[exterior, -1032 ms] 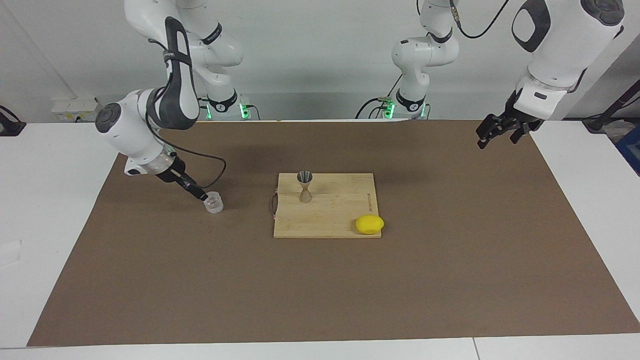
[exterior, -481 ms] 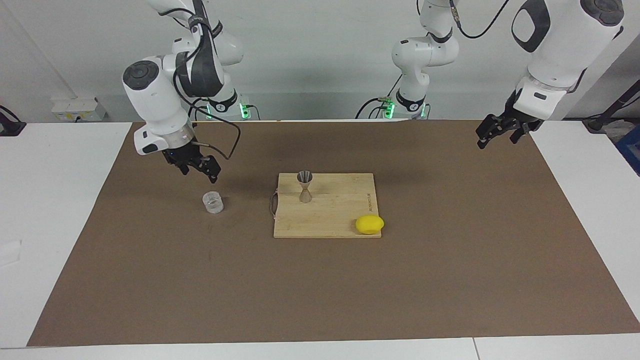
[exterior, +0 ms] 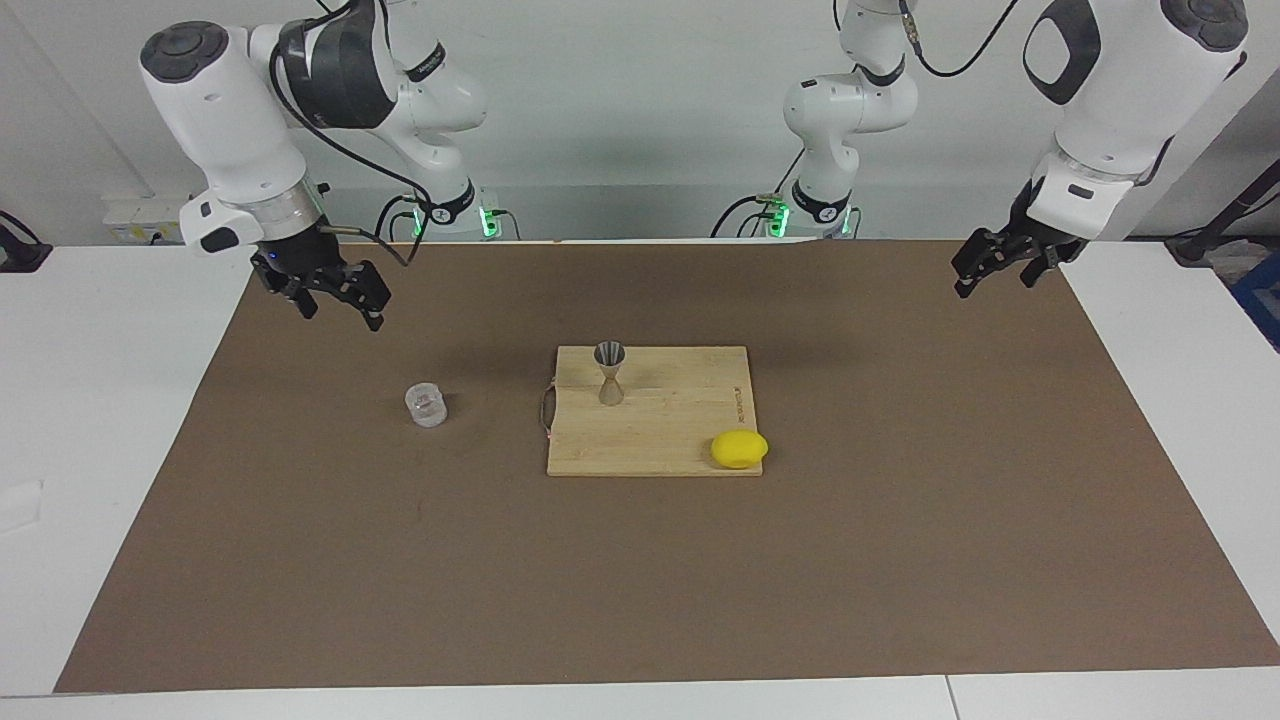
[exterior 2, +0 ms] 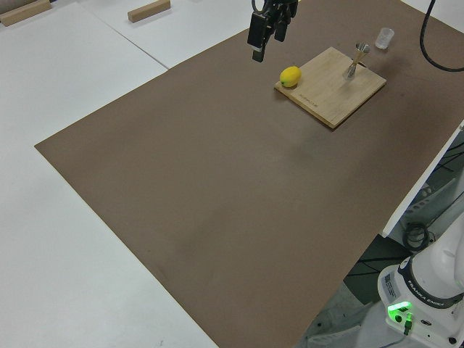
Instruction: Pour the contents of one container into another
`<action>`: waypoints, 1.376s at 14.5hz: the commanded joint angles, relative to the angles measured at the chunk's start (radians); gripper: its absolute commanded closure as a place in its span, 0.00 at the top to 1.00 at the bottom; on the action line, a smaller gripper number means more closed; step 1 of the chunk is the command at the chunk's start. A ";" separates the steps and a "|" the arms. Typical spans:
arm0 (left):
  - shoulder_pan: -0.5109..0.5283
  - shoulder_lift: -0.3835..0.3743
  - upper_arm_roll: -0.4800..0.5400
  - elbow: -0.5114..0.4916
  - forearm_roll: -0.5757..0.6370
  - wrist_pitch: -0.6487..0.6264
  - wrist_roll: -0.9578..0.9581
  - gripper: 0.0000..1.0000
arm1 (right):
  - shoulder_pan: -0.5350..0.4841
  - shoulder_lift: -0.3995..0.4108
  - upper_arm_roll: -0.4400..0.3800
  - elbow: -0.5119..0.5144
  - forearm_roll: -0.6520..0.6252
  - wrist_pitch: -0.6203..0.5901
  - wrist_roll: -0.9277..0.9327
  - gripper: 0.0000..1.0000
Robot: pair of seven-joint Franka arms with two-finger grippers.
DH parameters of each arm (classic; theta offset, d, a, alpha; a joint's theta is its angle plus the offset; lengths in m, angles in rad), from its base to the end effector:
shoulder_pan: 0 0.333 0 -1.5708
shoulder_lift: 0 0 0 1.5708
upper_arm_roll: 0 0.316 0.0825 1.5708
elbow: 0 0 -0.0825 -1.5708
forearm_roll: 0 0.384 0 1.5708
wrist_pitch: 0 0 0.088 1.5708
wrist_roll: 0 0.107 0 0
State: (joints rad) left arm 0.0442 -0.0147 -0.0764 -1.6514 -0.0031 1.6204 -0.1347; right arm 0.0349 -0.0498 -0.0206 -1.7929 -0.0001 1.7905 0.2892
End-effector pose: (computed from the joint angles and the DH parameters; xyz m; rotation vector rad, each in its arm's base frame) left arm 0.5524 -0.0184 0.5988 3.1368 0.1612 -0.0258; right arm 0.5520 0.0077 0.5654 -3.1031 0.4292 -0.0732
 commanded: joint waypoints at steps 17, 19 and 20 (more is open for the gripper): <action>-0.001 -0.030 -0.003 -0.036 0.015 0.030 0.007 1.00 | -0.001 0.054 0.011 0.185 -0.031 -0.191 -0.100 0.99; -0.001 -0.030 -0.003 -0.036 0.015 0.030 0.007 1.00 | -0.012 0.056 0.011 0.201 0.001 -0.206 -0.100 0.99; -0.003 -0.030 -0.003 -0.036 0.015 0.030 0.006 1.00 | -0.013 0.061 0.011 0.205 0.008 -0.210 -0.099 0.99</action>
State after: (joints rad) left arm 0.0441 -0.0147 -0.0778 -1.6520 -0.0031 1.6284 -0.1347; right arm 0.0353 -0.0164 -0.0111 -1.6343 -0.0214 1.6128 0.2097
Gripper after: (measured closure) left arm 0.000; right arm 0.009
